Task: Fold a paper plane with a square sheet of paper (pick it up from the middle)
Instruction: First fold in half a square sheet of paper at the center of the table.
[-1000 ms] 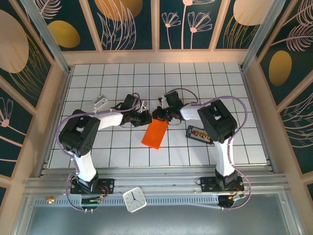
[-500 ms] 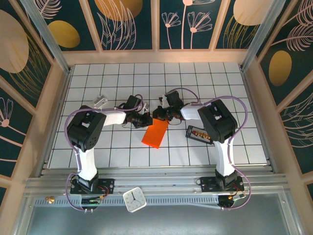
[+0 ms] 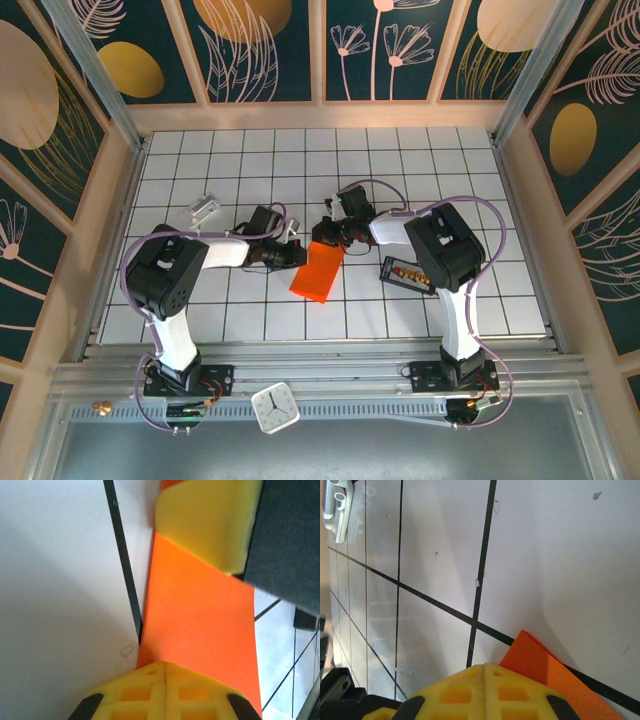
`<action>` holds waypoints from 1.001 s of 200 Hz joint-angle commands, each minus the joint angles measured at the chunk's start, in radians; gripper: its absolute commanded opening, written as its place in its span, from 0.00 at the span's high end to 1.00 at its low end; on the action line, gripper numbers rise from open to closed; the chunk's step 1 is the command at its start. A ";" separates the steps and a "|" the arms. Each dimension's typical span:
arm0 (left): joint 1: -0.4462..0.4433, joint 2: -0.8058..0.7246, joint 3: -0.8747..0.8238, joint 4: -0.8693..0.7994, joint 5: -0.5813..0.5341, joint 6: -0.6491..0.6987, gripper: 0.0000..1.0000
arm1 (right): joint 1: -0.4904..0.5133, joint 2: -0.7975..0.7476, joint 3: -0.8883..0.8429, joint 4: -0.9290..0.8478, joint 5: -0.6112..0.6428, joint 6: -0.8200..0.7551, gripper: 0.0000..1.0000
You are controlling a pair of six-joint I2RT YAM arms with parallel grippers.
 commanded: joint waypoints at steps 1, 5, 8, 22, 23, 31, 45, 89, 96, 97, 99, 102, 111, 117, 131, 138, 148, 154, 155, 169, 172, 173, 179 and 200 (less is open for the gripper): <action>-0.001 -0.005 -0.088 -0.155 0.038 0.023 1.00 | -0.011 0.054 -0.030 -0.137 0.120 -0.032 1.00; -0.001 -0.009 -0.097 -0.152 0.044 0.021 1.00 | -0.011 0.055 -0.030 -0.138 0.121 -0.032 1.00; 0.000 -0.012 -0.104 -0.150 0.046 0.020 1.00 | -0.012 0.054 -0.029 -0.139 0.121 -0.032 1.00; 0.000 -0.027 -0.133 -0.150 0.058 0.017 1.00 | -0.012 0.056 -0.029 -0.140 0.124 -0.033 1.00; 0.001 -0.027 -0.136 -0.150 0.059 0.016 1.00 | -0.011 0.056 -0.029 -0.140 0.124 -0.033 1.00; -0.001 -0.035 -0.150 -0.148 0.063 0.015 1.00 | -0.011 0.057 -0.029 -0.140 0.125 -0.032 1.00; 0.000 -0.048 -0.178 -0.142 0.075 0.007 1.00 | -0.011 0.057 -0.030 -0.142 0.126 -0.033 1.00; -0.002 -0.081 -0.239 -0.143 0.087 -0.003 1.00 | -0.011 0.057 -0.034 -0.144 0.132 -0.033 1.00; -0.002 -0.087 -0.248 -0.146 0.087 -0.005 1.00 | -0.012 0.056 -0.033 -0.145 0.132 -0.032 1.00; -0.001 -0.088 -0.249 -0.146 0.087 -0.005 1.00 | -0.012 0.056 -0.033 -0.145 0.132 -0.032 1.00; -0.002 -0.091 -0.250 -0.147 0.084 -0.005 1.00 | -0.011 0.056 -0.032 -0.145 0.133 -0.031 1.00; -0.002 -0.093 -0.253 -0.150 0.082 -0.005 1.00 | -0.012 0.056 -0.032 -0.145 0.134 -0.032 1.00; -0.002 -0.101 -0.265 -0.150 0.082 -0.009 1.00 | -0.011 0.056 -0.030 -0.146 0.134 -0.033 1.00; -0.002 -0.104 -0.276 -0.146 0.082 -0.014 1.00 | -0.011 0.056 -0.029 -0.145 0.134 -0.033 1.00; -0.002 -0.108 -0.301 -0.130 0.091 -0.032 1.00 | -0.012 0.056 -0.028 -0.147 0.135 -0.034 1.00; -0.002 -0.112 -0.310 -0.130 0.091 -0.035 1.00 | -0.012 0.057 -0.028 -0.148 0.135 -0.034 1.00; -0.002 -0.114 -0.321 -0.131 0.090 -0.037 1.00 | -0.011 0.058 -0.028 -0.147 0.135 -0.034 1.00; -0.002 -0.128 -0.325 -0.134 0.087 -0.037 1.00 | -0.011 0.058 -0.028 -0.148 0.135 -0.035 1.00; -0.002 -0.136 -0.327 -0.134 0.087 -0.037 1.00 | -0.011 0.058 -0.028 -0.147 0.135 -0.036 1.00; -0.002 -0.154 -0.338 -0.142 0.084 -0.037 1.00 | -0.011 0.061 -0.025 -0.150 0.138 -0.037 1.00; -0.001 -0.157 -0.340 -0.144 0.082 -0.038 1.00 | -0.012 0.061 -0.025 -0.150 0.138 -0.036 1.00; -0.001 -0.157 -0.340 -0.145 0.083 -0.038 1.00 | -0.012 0.060 -0.025 -0.150 0.138 -0.036 1.00; -0.002 -0.163 -0.347 -0.144 0.083 -0.041 1.00 | -0.012 0.061 -0.025 -0.150 0.138 -0.037 1.00; -0.005 -0.186 -0.369 -0.148 0.076 -0.057 1.00 | -0.012 0.062 -0.022 -0.150 0.138 -0.036 1.00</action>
